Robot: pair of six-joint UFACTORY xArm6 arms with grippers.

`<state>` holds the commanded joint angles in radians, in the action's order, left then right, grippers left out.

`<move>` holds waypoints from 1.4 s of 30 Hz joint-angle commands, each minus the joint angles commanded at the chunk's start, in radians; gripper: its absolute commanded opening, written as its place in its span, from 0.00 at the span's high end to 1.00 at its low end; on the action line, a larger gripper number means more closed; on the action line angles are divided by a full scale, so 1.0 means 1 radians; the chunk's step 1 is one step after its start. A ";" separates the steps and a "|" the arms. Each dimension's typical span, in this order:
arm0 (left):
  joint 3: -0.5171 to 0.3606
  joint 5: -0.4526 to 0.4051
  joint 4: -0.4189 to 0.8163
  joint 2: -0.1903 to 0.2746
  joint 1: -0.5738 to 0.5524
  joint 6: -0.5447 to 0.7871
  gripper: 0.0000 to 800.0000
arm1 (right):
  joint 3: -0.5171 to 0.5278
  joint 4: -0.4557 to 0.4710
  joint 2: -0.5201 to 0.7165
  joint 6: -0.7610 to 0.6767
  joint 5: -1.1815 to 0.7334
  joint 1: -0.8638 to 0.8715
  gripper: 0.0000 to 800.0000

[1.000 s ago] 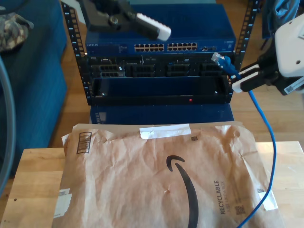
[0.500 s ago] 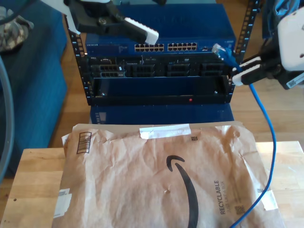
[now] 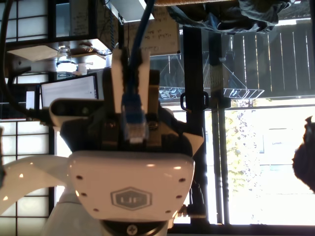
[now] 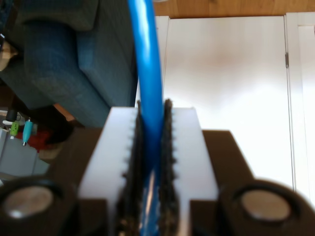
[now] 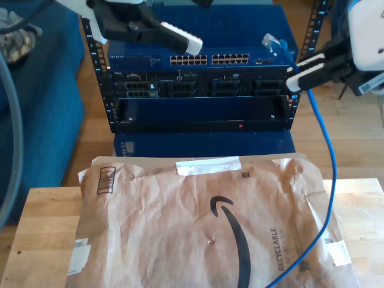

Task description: Grab the cable and plug it in

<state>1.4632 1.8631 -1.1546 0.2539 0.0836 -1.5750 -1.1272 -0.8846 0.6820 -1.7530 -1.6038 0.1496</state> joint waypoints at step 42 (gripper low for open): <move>0.132 -0.034 0.002 -0.064 -0.080 0.018 0.00 | -0.081 -0.032 -0.110 -0.005 0.008 -0.011 0.98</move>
<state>1.5952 1.8293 -1.1531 0.1895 0.0038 -1.5566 -1.2085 -0.9168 0.5715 -1.7576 -1.5961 0.1389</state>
